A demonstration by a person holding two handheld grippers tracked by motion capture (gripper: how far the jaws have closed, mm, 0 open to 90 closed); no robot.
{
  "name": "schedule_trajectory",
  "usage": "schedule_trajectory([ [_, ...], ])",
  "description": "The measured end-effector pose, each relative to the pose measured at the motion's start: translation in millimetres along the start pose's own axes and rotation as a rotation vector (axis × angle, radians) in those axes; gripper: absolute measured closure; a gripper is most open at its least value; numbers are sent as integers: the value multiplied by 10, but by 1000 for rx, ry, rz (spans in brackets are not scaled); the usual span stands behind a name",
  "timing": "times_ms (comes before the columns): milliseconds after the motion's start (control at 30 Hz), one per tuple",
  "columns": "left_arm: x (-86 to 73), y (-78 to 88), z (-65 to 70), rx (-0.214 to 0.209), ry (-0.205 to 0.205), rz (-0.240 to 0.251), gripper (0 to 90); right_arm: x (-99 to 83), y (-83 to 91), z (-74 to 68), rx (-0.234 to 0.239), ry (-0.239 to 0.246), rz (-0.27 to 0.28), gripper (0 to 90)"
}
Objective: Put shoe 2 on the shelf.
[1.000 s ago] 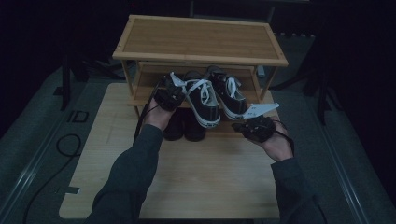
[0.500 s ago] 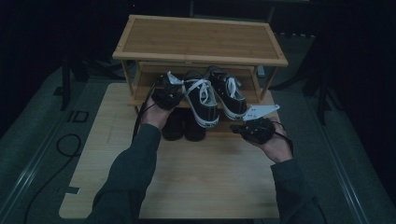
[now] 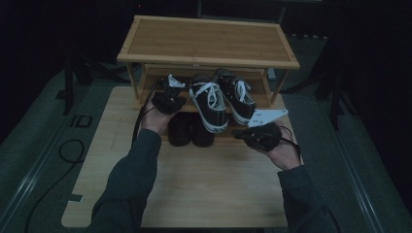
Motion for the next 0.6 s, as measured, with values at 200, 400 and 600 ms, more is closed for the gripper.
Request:
schedule_trajectory([
  [200,-29,22,-49,-3,5,6,887,108,-37,-81,23,21,24,900],
  [400,-38,22,-56,-13,-1,17,900,194,-137,-129,34,42,19,900],
  [600,-49,20,-64,-19,1,29,900,232,-181,-142,43,51,21,900],
])
Point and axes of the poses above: each handheld gripper's, and its own axes: y roughly backward along the jaws, x roughly out of its top, z roughly to its right, the point moved 6 cm from there along -y, roughly forward along the jaws, and after that the axes turned 3 degrees about x, right-handed, at the moved point
